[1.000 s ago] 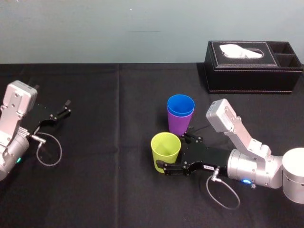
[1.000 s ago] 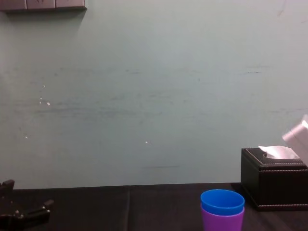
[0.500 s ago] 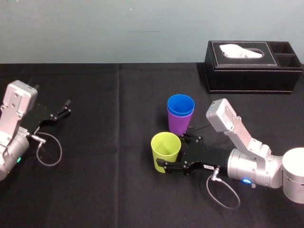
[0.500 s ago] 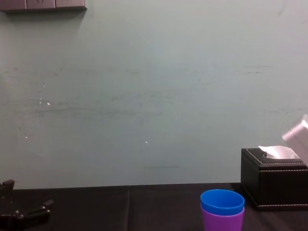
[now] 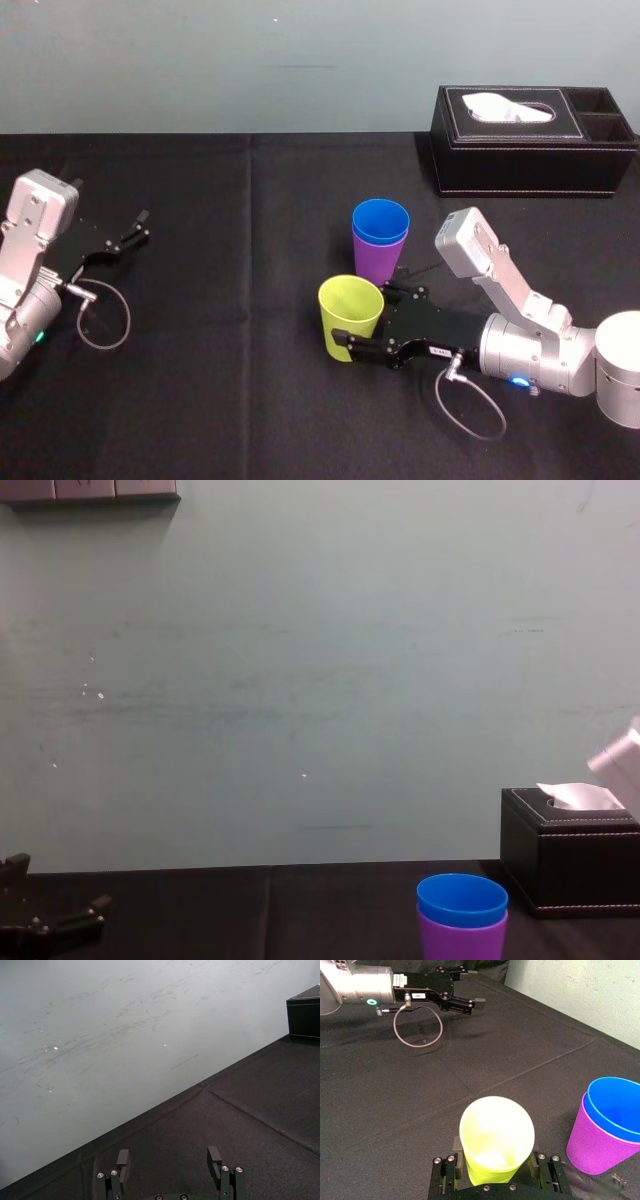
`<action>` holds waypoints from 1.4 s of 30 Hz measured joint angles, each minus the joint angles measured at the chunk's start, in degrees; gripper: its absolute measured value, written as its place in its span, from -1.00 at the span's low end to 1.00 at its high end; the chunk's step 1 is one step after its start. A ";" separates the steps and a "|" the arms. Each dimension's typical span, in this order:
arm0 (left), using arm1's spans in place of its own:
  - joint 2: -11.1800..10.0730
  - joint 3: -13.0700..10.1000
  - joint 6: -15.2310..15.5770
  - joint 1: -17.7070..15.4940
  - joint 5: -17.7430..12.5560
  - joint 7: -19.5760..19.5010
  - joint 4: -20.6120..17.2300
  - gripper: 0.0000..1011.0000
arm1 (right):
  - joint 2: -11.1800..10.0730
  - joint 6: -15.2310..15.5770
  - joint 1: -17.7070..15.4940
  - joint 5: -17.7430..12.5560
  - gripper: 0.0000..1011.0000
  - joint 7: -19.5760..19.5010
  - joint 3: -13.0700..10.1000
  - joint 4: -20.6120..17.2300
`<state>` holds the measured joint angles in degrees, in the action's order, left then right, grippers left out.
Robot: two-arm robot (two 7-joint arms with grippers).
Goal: Stack the three plastic cups sequentially using one hand.
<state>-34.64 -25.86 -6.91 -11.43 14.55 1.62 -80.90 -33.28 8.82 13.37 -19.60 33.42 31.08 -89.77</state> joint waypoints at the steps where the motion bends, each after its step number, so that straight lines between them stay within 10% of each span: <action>1: 0.00 0.00 0.00 0.00 0.00 0.00 0.00 1.00 | -0.01 0.00 -0.01 -0.01 0.46 0.00 -0.01 -0.01; 23: 0.00 0.00 0.00 0.00 0.00 0.00 0.00 1.00 | -1.30 0.32 -1.53 0.17 0.45 -2.04 -1.63 -3.81; 42: 0.00 0.00 0.00 0.00 0.00 0.00 0.00 1.00 | -4.18 8.97 -1.53 -1.20 0.45 -7.05 -7.70 -15.07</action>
<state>-34.64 -25.86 -6.90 -11.43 14.55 1.62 -80.90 -37.46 17.78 11.84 -20.80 26.37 23.37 -104.84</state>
